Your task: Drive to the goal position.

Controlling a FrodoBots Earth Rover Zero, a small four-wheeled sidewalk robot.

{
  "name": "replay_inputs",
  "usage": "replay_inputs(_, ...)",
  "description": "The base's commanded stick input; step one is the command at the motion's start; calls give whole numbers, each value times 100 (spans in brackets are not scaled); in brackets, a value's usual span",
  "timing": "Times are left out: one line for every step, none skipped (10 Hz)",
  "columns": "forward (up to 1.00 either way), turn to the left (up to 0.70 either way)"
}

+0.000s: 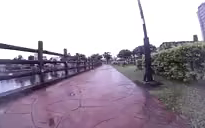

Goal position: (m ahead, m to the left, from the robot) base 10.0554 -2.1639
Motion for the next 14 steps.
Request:
replay_inputs(70, 0)
replay_inputs(70, 0)
replay_inputs(70, 0)
replay_inputs(70, 0)
replay_inputs(70, 0)
replay_inputs(70, 0)
replay_inputs(70, 0)
replay_inputs(70, 0)
replay_inputs(70, 0)
replay_inputs(70, 0)
replay_inputs(70, 0)
replay_inputs(70, 0)
replay_inputs(70, 0)
replay_inputs(70, 0)
